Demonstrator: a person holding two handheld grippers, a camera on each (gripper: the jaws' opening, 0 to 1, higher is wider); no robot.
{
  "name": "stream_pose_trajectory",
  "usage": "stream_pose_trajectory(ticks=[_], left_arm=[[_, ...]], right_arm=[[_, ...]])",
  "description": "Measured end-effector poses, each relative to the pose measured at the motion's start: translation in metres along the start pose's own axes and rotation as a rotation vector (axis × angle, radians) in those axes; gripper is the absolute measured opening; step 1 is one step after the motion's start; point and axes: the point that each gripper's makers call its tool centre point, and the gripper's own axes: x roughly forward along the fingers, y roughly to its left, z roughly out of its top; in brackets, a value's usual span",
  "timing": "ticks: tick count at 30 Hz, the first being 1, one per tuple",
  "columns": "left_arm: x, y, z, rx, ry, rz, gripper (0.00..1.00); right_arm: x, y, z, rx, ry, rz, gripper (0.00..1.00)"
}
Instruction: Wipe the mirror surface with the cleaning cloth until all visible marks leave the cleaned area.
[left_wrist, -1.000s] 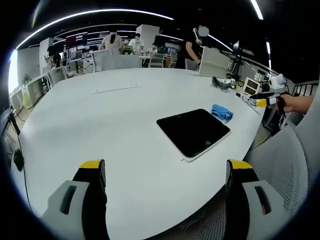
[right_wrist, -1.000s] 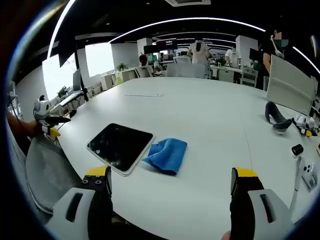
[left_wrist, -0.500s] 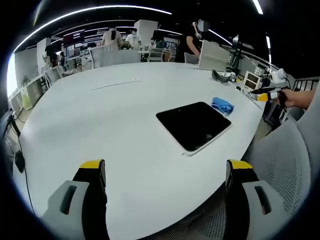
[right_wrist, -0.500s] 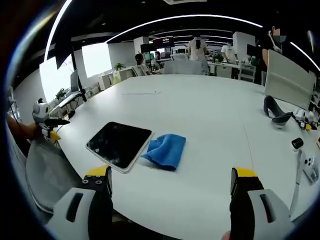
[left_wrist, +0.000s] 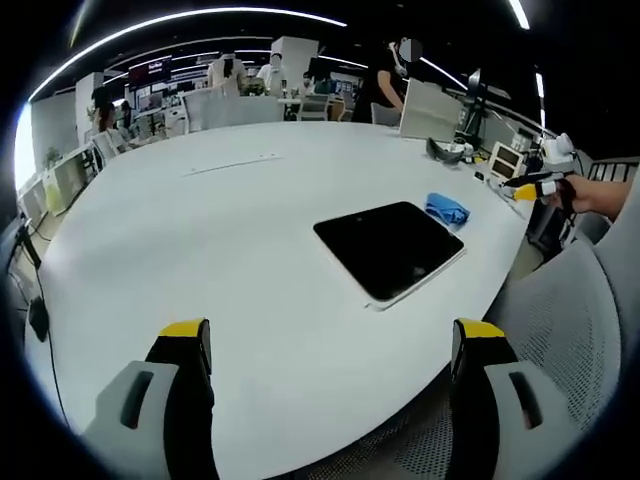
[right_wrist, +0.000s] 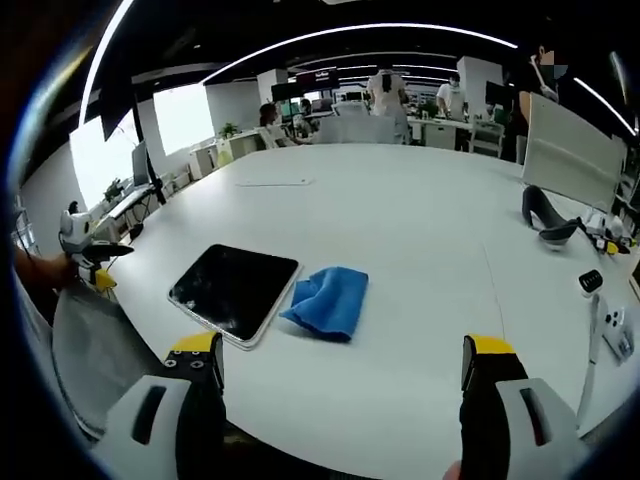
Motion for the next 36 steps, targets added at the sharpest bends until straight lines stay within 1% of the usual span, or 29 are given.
stream_pose_trajectory(ticks=[2, 4, 8, 10, 11, 14, 16, 22, 28, 32, 36], left_arm=[[0.0, 0.0, 0.0, -0.005, -0.002, -0.002, 0.99], [0.0, 0.0, 0.001, -0.007, -0.003, -0.002, 0.99], [0.0, 0.001, 0.0, -0.01, -0.004, 0.001, 0.99], [0.0, 0.002, 0.001, -0.013, -0.005, 0.005, 0.99], [0.0, 0.002, 0.001, -0.017, -0.006, 0.005, 0.99], [0.0, 0.002, 0.0, -0.017, -0.004, 0.006, 0.99], [0.001, 0.002, 0.0, -0.017, -0.003, 0.005, 0.99], [0.001, 0.001, -0.001, -0.014, 0.0, 0.003, 0.99], [0.001, 0.002, -0.001, -0.021, 0.003, 0.004, 0.99], [0.001, 0.002, -0.002, -0.024, 0.007, 0.004, 0.99], [0.001, 0.002, -0.002, -0.032, 0.006, 0.002, 0.99]], right_arm=[[0.002, -0.001, 0.006, -0.008, 0.013, -0.012, 0.98], [0.003, -0.004, 0.011, 0.006, 0.033, -0.034, 0.98], [0.009, -0.006, 0.016, 0.03, 0.065, -0.046, 0.97], [0.014, -0.008, 0.017, 0.03, 0.093, -0.054, 0.96], [0.016, -0.007, 0.019, 0.028, 0.092, -0.056, 0.96], [0.026, -0.005, 0.025, 0.02, 0.115, -0.048, 0.96], [0.033, -0.006, 0.03, 0.008, 0.132, -0.052, 0.95], [0.054, -0.012, 0.049, 0.009, 0.152, -0.048, 0.93], [0.068, -0.016, 0.065, 0.02, 0.178, -0.045, 0.93], [0.075, -0.019, 0.075, 0.013, 0.21, -0.047, 0.92], [0.081, -0.018, 0.081, 0.023, 0.216, -0.039, 0.92]])
